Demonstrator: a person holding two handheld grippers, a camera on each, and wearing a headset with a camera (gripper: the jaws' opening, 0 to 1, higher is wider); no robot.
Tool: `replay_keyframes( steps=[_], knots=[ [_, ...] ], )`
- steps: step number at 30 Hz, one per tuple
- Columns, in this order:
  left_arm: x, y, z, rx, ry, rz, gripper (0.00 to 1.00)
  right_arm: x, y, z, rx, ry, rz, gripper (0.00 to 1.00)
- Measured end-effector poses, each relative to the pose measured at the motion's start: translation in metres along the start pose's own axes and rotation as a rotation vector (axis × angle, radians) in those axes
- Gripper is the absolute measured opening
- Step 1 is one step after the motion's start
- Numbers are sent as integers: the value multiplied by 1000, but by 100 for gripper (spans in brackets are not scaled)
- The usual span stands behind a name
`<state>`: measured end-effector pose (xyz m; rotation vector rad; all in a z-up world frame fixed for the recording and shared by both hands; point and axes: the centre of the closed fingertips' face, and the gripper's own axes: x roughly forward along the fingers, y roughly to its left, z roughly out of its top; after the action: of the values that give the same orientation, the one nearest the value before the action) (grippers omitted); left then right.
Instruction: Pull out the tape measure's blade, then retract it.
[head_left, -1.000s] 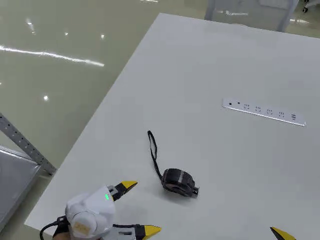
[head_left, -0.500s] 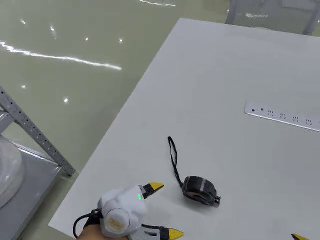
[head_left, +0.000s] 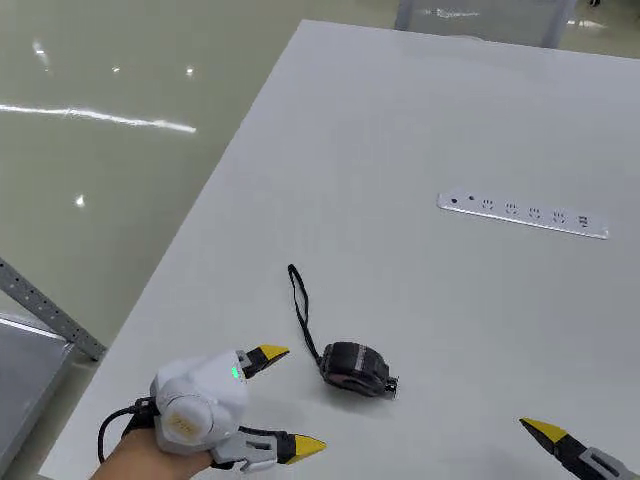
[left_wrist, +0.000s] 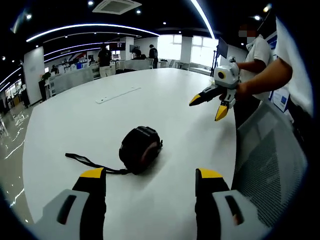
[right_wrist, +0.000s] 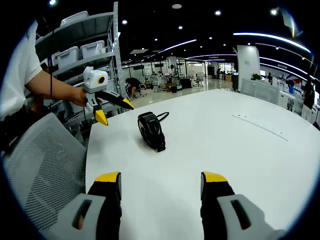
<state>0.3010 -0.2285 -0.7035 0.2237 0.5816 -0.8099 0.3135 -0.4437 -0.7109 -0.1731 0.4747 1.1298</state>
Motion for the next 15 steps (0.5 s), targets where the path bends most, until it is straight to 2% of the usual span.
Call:
replay_keyframes(
  steps=[8,15],
  knots=[
    [4,7,4,44,15,-30,71,11,3,4,-21,-6,41,64],
    [10,7,6,74,31,-68,70,20,5,8,-41,-11,77,62]
  ],
)
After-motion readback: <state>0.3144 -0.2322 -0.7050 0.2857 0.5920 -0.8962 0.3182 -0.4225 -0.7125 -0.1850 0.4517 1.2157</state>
